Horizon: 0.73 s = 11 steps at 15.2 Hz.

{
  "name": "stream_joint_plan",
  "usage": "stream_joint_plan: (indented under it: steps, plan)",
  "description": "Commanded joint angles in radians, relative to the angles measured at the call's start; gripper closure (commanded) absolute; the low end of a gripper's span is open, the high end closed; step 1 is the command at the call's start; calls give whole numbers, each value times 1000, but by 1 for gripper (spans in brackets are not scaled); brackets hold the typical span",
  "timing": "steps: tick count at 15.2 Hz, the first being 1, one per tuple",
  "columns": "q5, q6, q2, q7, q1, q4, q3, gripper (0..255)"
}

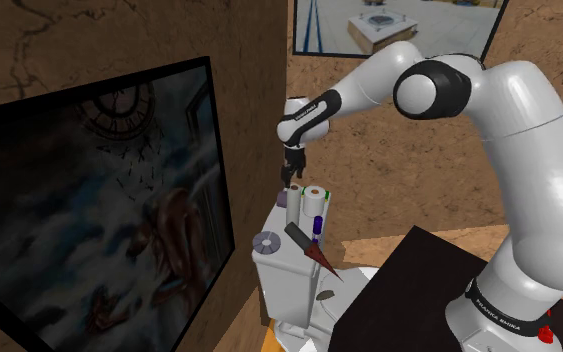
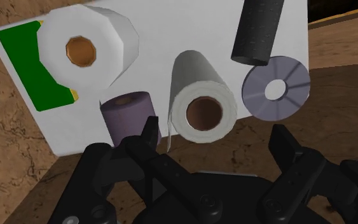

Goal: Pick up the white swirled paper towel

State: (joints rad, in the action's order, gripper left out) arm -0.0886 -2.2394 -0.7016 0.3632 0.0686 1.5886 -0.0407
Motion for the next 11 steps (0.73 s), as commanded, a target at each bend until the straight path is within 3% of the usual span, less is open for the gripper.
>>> stream_joint_plan:
  steps: [1,10,11]
  plan:
    - [1,17,-77,0,3,-92,1,0]
    - [-3,-41,-148,4,5,-106,4,0]
    - [-3,-42,-150,5,5,-107,4,255]
